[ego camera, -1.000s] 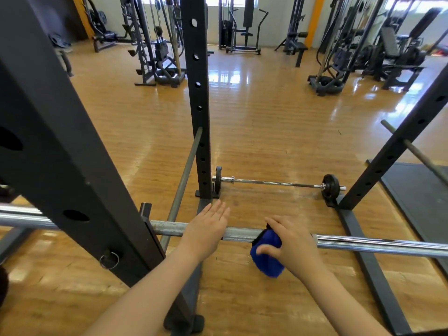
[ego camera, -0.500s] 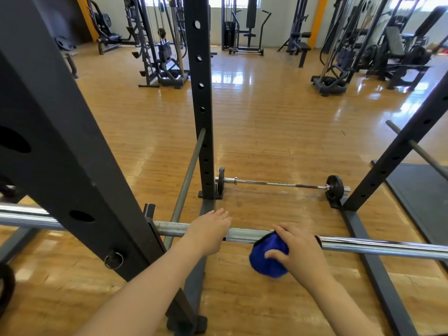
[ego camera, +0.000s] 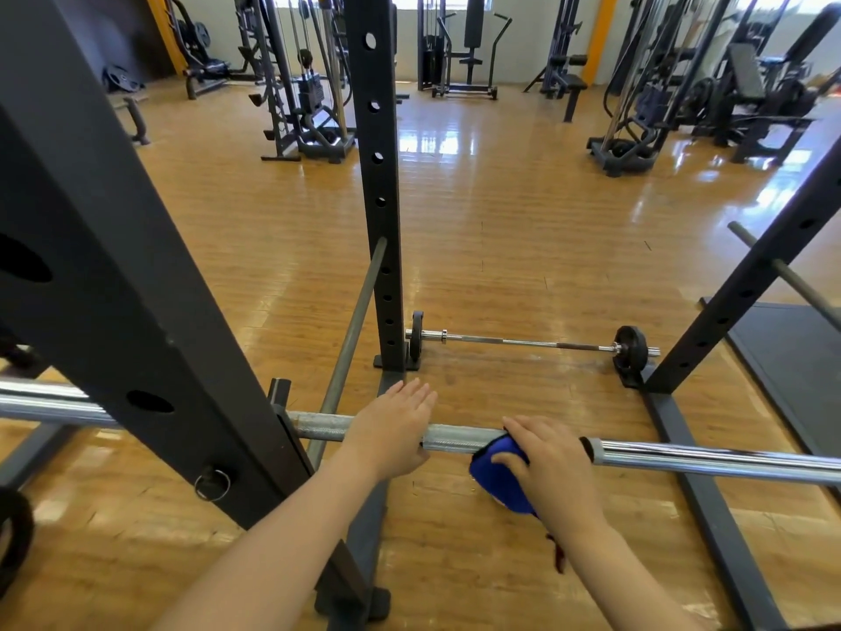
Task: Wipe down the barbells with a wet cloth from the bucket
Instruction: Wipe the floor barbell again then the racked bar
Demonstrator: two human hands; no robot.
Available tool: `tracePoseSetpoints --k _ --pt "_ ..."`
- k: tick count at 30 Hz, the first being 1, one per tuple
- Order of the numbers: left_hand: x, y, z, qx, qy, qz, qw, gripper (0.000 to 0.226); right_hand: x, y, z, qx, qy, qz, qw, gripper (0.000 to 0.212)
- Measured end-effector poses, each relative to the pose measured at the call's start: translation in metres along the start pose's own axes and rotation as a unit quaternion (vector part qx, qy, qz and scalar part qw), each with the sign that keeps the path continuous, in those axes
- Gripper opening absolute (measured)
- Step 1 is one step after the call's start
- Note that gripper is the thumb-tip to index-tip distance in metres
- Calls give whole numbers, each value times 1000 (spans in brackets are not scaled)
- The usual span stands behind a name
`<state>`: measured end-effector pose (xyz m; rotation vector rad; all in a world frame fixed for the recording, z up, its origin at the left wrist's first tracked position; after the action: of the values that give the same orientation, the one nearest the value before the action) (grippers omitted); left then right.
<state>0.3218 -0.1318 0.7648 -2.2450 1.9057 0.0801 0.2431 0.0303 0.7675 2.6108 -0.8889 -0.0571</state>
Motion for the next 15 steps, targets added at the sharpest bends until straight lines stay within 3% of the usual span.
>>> tracePoseSetpoints --k 3,7,11,15 --pt "-2 -3 0 -32 24 1 999 66 -16 -12 -5 -28 15 -29 999 50" --pt "-2 -2 2 -14 23 -4 1000 70 -52 -25 -11 -18 45 33 998 59" --pt "-3 0 0 -8 17 -6 1000 69 -22 -19 1 -28 2 45 999 36" --pt "-2 0 0 -21 20 -1 1000 68 -3 -20 7 -30 -6 26 999 48"
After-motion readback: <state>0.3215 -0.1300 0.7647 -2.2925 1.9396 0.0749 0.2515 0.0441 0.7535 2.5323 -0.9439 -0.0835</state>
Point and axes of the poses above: each hand's wrist, its own y-axis towards the middle knuckle, its own z-axis out of the palm, x = y × z, the point moved 5 cm from there along y, towards the middle knuckle, and after that the axes turned 13 degrees about -y, right-handed, at the moved point
